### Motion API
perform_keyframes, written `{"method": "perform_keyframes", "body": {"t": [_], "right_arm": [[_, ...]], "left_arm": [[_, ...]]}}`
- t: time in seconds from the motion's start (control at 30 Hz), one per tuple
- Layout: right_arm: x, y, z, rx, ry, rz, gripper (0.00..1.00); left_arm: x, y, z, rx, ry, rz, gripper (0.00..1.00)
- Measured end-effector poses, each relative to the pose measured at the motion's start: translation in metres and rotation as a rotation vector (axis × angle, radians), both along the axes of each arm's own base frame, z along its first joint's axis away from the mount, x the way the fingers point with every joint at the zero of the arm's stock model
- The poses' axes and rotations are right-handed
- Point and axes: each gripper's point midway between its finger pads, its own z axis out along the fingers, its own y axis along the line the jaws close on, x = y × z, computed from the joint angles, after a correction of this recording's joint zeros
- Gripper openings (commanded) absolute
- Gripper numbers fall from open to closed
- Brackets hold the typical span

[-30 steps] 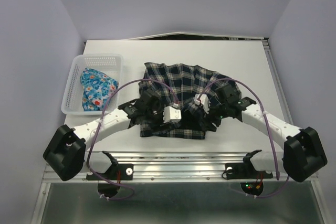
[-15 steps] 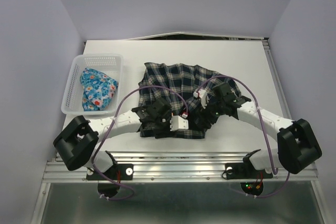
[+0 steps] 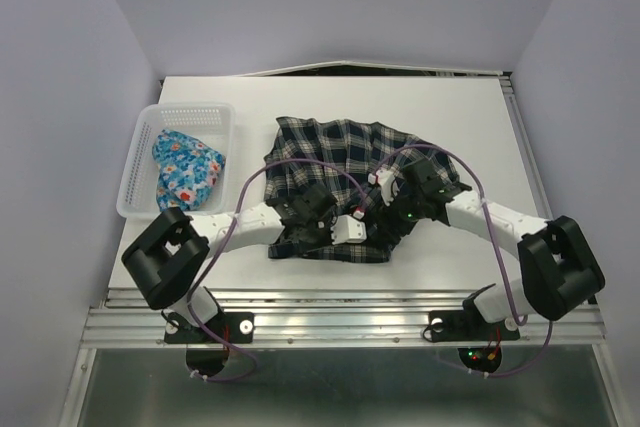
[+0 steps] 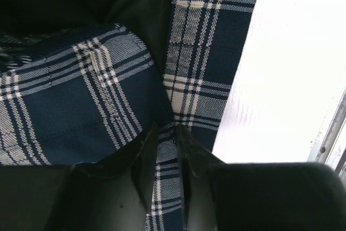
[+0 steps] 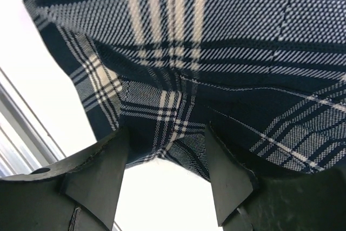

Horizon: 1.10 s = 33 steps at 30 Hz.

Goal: Fold and stack the skirts

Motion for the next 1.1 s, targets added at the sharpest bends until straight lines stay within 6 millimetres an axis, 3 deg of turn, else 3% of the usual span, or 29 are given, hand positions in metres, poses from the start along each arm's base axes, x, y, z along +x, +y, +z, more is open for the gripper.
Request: {"method": "perform_keyframes", "body": {"t": [0.07, 0.17, 0.27, 0.37, 0.5, 0.6, 0.7, 0.8, 0.9, 1.0, 1.1], "right_arm": [[0.001, -0.002, -0.004, -0.016, 0.007, -0.008, 0.63], [0.003, -0.006, -0.013, -0.053, 0.025, -0.025, 0.64], [0.01, -0.008, -0.02, -0.087, 0.031, -0.038, 0.67], [0.015, -0.01, -0.019, -0.103, 0.013, -0.043, 0.7], [0.026, -0.011, -0.009, -0.118, -0.039, -0.05, 0.82], [0.036, -0.014, 0.011, -0.121, -0.124, -0.048, 0.85], [0.044, -0.018, 0.046, -0.113, -0.231, -0.035, 0.8], [0.047, -0.023, 0.076, -0.103, -0.33, 0.012, 0.73], [0.026, -0.033, 0.094, -0.101, -0.447, 0.128, 0.69], [0.004, -0.043, 0.088, -0.105, -0.51, 0.216, 0.66], [-0.027, -0.054, 0.053, -0.129, -0.458, 0.321, 0.66]], "left_arm": [[0.0, 0.0, 0.0, 0.001, 0.003, 0.009, 0.0], [0.0, 0.001, 0.003, -0.011, 0.017, 0.042, 0.0], [0.006, 0.001, 0.021, -0.059, 0.034, 0.099, 0.0], [0.032, -0.002, 0.068, -0.185, 0.009, 0.208, 0.0], [0.078, 0.007, 0.148, -0.379, -0.098, 0.367, 0.0], [0.093, 0.021, 0.178, -0.452, -0.137, 0.452, 0.0], [0.096, 0.03, 0.181, -0.47, -0.118, 0.513, 0.0], [0.102, 0.034, 0.17, -0.473, -0.05, 0.582, 0.0], [0.114, 0.048, 0.158, -0.481, 0.019, 0.69, 0.0], [0.131, 0.069, 0.146, -0.494, 0.075, 0.828, 0.0], [0.142, 0.086, 0.141, -0.512, 0.115, 0.944, 0.0]]}}
